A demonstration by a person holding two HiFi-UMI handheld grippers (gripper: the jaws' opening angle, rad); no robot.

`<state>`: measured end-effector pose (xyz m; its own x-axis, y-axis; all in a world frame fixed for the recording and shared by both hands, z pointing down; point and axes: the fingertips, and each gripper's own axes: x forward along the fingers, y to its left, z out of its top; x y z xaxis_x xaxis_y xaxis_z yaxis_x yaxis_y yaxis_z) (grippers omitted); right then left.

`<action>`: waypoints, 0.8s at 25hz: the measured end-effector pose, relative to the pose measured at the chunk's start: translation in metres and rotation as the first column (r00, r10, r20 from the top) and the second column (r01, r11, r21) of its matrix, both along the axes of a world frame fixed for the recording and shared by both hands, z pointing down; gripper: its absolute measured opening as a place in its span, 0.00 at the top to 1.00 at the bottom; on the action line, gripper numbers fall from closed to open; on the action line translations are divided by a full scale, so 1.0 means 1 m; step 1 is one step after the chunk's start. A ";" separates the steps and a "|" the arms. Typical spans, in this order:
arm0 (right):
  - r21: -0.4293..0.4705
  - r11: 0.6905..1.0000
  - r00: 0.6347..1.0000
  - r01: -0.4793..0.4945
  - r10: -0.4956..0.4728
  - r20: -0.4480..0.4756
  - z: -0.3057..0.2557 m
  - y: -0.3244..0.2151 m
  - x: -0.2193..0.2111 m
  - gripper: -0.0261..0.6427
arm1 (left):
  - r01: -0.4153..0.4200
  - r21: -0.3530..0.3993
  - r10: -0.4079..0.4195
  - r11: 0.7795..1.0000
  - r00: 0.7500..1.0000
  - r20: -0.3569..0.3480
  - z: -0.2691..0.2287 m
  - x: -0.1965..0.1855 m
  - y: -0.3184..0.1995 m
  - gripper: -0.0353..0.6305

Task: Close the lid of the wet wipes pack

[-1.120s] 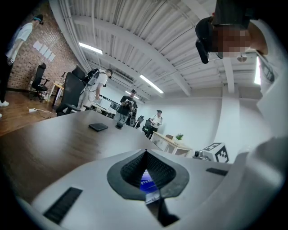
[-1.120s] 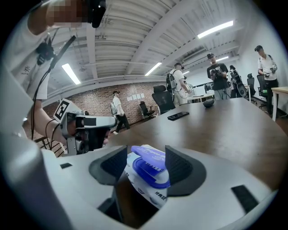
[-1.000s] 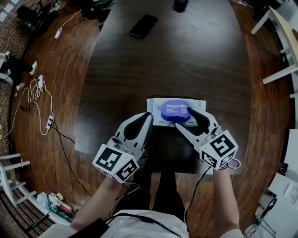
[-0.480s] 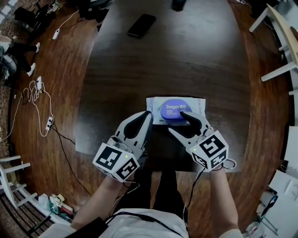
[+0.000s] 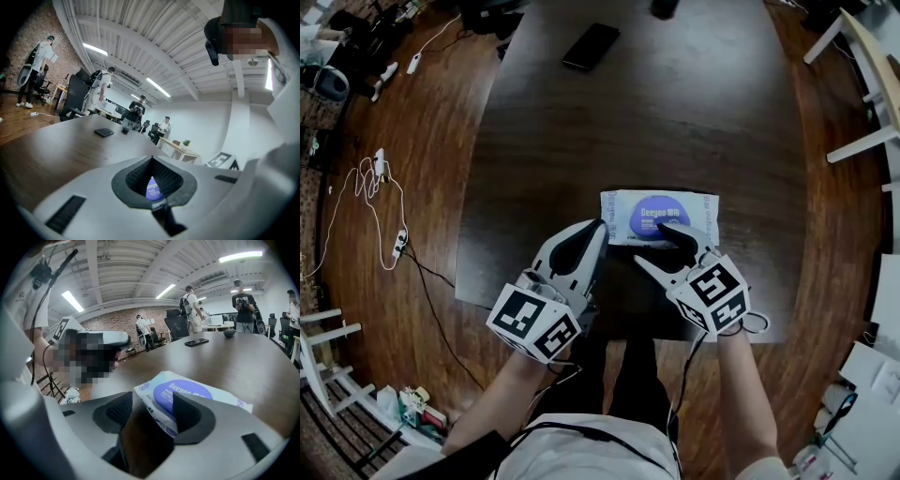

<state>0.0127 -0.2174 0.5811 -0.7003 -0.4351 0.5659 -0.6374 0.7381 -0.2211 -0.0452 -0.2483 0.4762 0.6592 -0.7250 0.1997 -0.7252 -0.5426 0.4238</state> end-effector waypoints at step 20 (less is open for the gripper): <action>-0.013 0.997 0.997 -0.072 0.072 -0.020 0.004 0.003 -0.002 0.57 | -0.005 0.027 0.005 1.000 1.000 -0.012 -0.015 -0.021 0.010 0.95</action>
